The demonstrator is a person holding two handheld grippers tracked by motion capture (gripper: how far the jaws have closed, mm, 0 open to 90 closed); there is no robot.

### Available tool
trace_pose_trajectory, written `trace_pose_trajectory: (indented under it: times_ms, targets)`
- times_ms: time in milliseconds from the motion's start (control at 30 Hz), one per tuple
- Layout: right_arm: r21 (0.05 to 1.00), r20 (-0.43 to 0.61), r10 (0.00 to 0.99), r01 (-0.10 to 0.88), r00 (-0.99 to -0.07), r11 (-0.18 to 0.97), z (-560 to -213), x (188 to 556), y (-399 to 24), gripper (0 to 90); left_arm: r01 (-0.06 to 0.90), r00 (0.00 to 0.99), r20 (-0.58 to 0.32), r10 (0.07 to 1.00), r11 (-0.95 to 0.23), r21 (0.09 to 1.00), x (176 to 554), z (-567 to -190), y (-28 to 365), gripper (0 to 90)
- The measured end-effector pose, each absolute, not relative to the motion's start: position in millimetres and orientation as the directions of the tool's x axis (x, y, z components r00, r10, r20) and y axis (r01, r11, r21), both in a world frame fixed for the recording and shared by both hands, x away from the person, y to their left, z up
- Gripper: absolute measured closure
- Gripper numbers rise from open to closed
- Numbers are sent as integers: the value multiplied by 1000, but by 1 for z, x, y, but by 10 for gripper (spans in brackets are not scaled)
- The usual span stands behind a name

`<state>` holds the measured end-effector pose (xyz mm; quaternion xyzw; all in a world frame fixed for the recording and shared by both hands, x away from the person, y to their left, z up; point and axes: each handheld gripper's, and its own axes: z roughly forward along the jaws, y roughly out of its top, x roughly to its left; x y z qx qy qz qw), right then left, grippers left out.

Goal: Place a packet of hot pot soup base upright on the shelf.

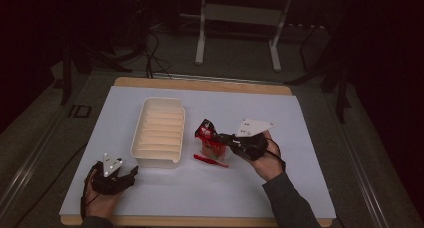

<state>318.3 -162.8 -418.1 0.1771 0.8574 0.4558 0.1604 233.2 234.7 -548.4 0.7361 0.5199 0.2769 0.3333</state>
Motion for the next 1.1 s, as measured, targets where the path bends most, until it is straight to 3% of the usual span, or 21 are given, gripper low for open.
trace_pose_trajectory:
  times_ms: [1100]
  targets:
    - [861,-108,399,115,-910,496,-412,333,-131,875,579,307,62,950,-238,779,233,-549,235,344]
